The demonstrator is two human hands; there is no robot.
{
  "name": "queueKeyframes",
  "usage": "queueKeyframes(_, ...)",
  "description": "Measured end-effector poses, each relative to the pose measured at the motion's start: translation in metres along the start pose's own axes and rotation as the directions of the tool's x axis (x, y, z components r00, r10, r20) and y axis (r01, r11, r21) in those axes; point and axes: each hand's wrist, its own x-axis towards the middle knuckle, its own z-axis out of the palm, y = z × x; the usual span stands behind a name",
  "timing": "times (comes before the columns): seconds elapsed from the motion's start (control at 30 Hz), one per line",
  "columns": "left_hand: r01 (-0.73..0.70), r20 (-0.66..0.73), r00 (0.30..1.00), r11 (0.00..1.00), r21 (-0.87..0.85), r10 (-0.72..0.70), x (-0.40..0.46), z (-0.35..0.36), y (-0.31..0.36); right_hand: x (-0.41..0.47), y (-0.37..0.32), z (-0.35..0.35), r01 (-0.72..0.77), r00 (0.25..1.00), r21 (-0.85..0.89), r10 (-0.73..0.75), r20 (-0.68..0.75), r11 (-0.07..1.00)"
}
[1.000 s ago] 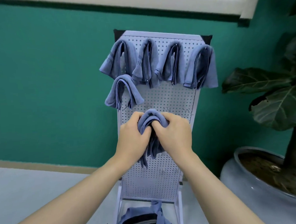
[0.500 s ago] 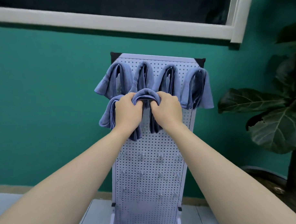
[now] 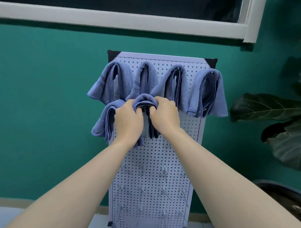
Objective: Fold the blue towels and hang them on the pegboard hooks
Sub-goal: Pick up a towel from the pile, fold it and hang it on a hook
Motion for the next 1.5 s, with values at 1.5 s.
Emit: queueKeyframes(1.5, 0.473, 0.504, 0.703, 0.859, 0.197, -0.502, -0.197, -0.070, -0.143, -0.222, 0.059, 0.022, -0.498, 0.824, 0.138, 0.418, 0.382, 0.856)
